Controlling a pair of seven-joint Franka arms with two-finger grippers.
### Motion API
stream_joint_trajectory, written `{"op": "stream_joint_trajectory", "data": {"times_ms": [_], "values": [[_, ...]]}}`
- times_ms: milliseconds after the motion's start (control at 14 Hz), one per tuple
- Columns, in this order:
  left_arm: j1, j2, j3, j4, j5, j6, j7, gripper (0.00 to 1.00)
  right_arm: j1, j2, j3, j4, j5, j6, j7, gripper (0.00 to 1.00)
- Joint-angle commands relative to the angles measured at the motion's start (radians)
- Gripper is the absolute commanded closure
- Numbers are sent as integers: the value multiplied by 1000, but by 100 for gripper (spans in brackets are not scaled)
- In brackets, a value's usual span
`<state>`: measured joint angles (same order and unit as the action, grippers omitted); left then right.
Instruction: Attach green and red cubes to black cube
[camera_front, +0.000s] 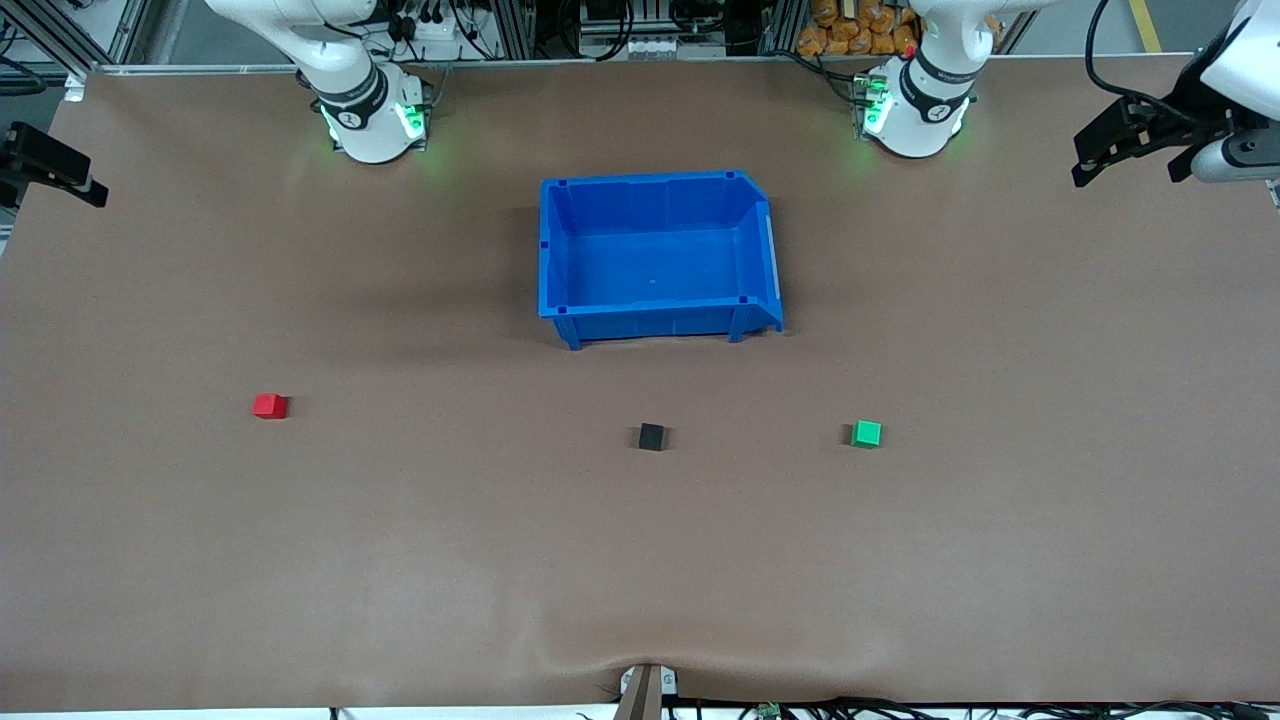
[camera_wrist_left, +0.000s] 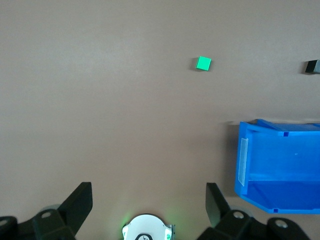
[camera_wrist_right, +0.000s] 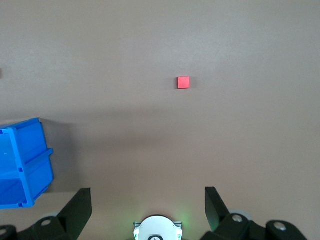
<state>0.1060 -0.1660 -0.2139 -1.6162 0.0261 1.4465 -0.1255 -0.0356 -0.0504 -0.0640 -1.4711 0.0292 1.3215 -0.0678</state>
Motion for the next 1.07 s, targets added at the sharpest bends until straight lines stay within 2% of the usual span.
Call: {"op": "stream_joint_trajectory", "data": {"times_ms": [0, 999], "values": [[3, 10, -7, 30, -12, -37, -5, 0, -12, -29, 15, -31, -17, 13, 3, 0], [1, 13, -15, 25, -12, -63, -13, 0, -18, 3, 10, -18, -8, 16, 6, 0]]}}
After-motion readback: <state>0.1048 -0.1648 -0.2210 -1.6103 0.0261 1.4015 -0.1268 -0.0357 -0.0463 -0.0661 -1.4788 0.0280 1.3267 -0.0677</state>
